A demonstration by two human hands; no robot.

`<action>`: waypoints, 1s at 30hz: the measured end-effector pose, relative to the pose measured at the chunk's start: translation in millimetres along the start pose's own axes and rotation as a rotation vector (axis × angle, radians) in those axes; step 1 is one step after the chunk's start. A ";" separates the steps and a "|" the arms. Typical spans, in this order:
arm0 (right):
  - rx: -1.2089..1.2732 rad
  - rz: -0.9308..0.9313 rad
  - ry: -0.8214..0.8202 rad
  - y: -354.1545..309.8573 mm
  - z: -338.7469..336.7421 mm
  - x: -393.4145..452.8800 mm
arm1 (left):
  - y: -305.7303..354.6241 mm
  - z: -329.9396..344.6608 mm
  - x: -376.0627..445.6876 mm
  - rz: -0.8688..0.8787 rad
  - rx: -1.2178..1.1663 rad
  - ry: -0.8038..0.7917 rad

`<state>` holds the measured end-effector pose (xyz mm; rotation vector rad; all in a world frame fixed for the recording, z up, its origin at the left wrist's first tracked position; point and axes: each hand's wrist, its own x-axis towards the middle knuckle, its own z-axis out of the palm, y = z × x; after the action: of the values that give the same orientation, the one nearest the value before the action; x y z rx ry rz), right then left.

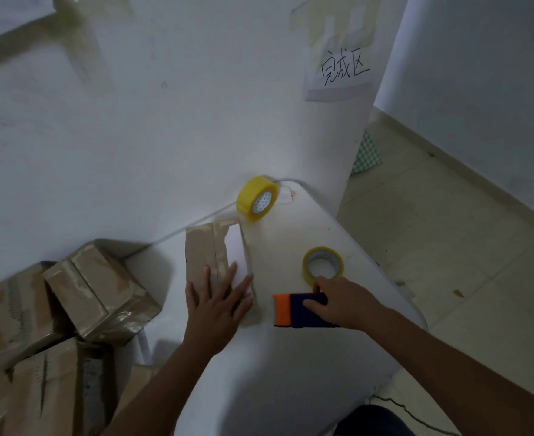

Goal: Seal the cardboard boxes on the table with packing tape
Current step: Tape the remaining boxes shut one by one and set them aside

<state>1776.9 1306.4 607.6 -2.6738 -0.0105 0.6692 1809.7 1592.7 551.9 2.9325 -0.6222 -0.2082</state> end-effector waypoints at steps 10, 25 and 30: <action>-0.171 0.091 0.093 -24.2 11.1 20.1 | 0.3 2.1 2.3 0.007 0.085 -0.014; 0.104 0.184 0.064 11.8 90.7 -3.3 | 16.5 4.7 -12.3 -0.104 -0.059 -0.028; 0.568 0.105 0.261 -26.1 83.0 10.4 | -1.8 1.6 -13.1 -0.110 -0.184 0.019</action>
<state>1750.5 1361.7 545.0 -2.1944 0.3399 0.2870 1798.2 1599.5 551.5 2.7890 -0.4147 -0.2358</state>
